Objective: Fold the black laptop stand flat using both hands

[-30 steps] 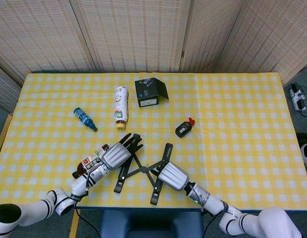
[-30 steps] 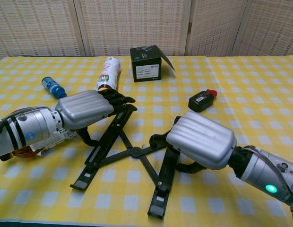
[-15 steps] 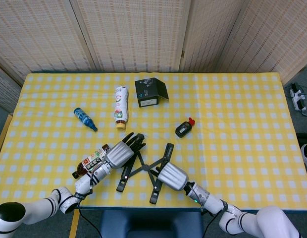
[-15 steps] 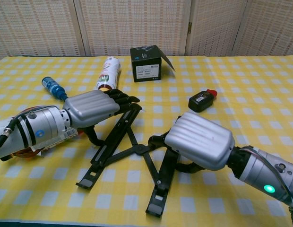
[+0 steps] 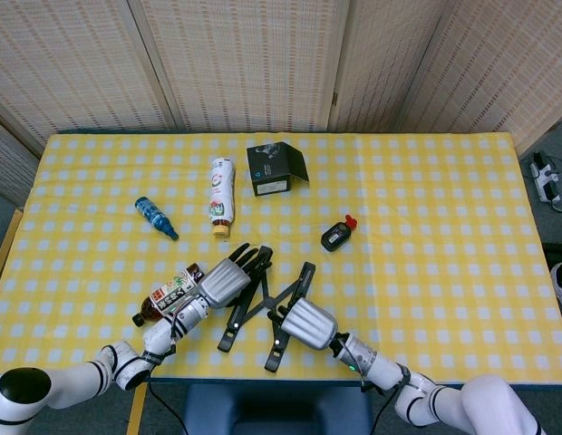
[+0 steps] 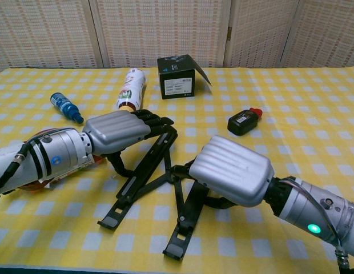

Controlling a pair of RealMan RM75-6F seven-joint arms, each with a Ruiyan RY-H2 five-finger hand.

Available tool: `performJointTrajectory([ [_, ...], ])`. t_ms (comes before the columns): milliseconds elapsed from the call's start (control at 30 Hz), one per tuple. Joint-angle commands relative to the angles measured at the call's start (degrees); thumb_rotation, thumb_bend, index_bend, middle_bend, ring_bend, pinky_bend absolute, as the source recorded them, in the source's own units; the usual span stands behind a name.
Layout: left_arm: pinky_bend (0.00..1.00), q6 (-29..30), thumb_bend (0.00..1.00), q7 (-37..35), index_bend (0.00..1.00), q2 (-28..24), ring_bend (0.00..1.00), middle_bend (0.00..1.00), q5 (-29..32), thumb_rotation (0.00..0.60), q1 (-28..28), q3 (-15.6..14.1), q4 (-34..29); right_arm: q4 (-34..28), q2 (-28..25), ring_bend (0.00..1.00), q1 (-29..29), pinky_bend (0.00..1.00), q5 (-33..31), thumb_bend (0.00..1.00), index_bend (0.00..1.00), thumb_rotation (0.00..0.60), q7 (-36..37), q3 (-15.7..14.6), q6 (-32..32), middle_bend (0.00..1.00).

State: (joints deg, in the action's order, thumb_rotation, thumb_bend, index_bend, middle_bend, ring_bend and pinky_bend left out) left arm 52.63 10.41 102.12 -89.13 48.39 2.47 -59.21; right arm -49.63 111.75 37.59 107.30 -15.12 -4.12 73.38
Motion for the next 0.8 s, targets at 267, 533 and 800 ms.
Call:
performJointTrajectory([
  [267,0.0,-0.03,0.2,0.89,0.0,-0.64,0.0,0.0,0.23,0.6,0.38,-0.06,-2.93,0.48,1.32,0.78,1.01,0.75,-0.48,0.25,0.39,0.6,-1.19,0.59,-0.44,0.64],
  [533,0.0,0.02,0.2,1.37,0.0,-1.58,0.0,0.0,1.27,0.6,0.15,0.25,-4.84,-0.5,1.12,0.77,0.96,0.75,-0.83,0.25,0.39,0.6,-0.96,0.56,0.5,0.64],
  [800,0.0,1.95,0.2,-1.53,0.0,-7.07,0.0,0.0,3.51,0.6,-2.2,0.95,-11.45,-18.68,-10.96,0.56,2.47,0.64,-1.41,0.25,0.11,0.6,0.54,-0.91,-3.22,0.38],
])
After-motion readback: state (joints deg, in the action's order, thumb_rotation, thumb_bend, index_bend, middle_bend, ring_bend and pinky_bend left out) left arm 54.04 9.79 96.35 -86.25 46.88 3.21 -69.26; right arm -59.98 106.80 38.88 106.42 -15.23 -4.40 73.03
